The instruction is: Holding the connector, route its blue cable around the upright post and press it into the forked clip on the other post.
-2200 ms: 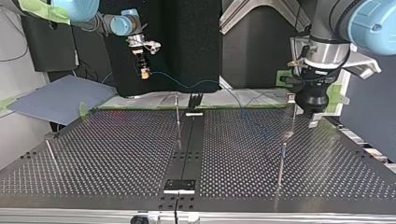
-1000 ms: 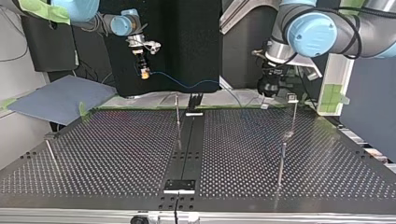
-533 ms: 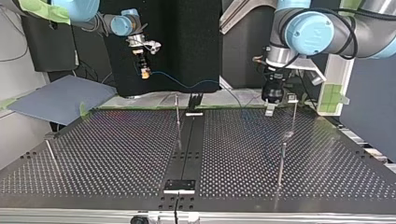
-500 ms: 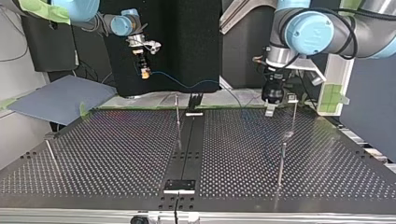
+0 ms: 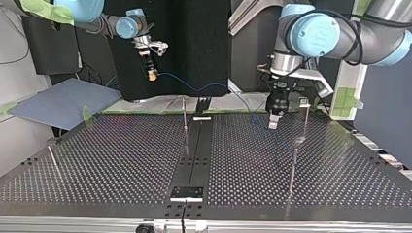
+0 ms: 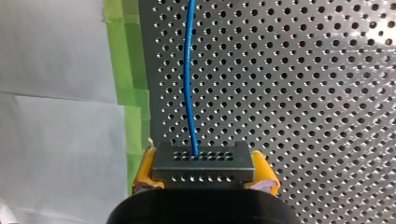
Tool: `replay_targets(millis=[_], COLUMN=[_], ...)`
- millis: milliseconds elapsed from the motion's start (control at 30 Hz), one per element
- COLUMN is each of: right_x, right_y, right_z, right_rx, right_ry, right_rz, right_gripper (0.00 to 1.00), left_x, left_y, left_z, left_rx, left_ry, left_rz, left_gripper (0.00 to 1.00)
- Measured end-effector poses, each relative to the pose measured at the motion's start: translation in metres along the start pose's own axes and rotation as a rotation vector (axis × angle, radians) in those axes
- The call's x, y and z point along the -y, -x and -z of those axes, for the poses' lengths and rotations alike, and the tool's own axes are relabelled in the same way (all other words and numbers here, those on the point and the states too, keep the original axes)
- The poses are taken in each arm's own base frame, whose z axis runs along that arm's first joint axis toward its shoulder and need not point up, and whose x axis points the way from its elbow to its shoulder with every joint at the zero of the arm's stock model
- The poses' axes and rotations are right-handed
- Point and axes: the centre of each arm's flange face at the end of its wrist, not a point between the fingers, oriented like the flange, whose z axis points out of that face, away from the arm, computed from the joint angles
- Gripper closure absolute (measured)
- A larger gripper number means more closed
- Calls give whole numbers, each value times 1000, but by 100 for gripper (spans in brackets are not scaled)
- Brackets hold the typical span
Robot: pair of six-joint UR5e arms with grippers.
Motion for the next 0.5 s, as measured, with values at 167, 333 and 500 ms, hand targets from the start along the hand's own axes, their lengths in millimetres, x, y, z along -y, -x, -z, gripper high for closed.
replay_targets(millis=[167, 333, 500], right_x=[3, 6, 7], right_y=[2, 2, 2], right_z=[2, 2, 2], right_rx=[15, 15, 16], right_ry=[-5, -10, -13], right_rz=[0, 1, 2], right_gripper=[100, 100, 100], left_x=[11, 16, 14], left_y=[6, 3, 8], left_z=[-16, -30, -35], left_rx=[48, 75, 120], left_ry=[-45, -72, -68], left_rz=[-18, -42, -71], left_gripper=[3, 3, 3])
